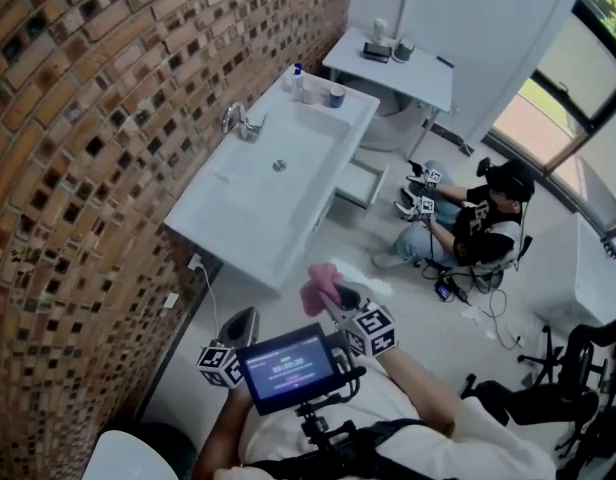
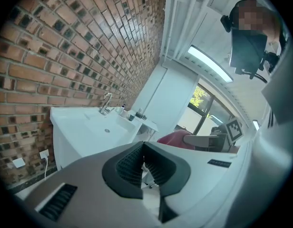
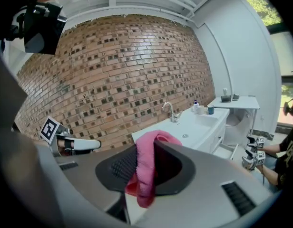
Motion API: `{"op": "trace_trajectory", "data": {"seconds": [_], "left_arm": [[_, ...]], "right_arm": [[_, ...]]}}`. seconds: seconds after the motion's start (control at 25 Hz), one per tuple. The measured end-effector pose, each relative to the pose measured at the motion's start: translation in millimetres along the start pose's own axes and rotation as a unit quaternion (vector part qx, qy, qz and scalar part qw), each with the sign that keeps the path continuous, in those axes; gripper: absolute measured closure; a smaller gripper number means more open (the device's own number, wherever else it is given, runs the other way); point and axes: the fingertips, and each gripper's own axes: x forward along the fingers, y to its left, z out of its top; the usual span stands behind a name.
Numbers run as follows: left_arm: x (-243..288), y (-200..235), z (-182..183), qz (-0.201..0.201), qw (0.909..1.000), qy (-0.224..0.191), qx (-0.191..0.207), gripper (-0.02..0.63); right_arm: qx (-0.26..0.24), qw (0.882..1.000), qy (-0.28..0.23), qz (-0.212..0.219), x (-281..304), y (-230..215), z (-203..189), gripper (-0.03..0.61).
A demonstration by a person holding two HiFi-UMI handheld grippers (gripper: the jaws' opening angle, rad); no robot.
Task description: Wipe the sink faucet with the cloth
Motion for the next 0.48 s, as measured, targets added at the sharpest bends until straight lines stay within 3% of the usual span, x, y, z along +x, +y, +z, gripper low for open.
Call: {"op": "trace_trajectory", "data": {"seconds": [0.48], "left_arm": [[2,-15,-8,-0.010,0.9996,0.022,0.013,0.627]], "right_arm": [[0.024,1.000,-0.017,-0.007,-11,-5,-4,0.469]]}}
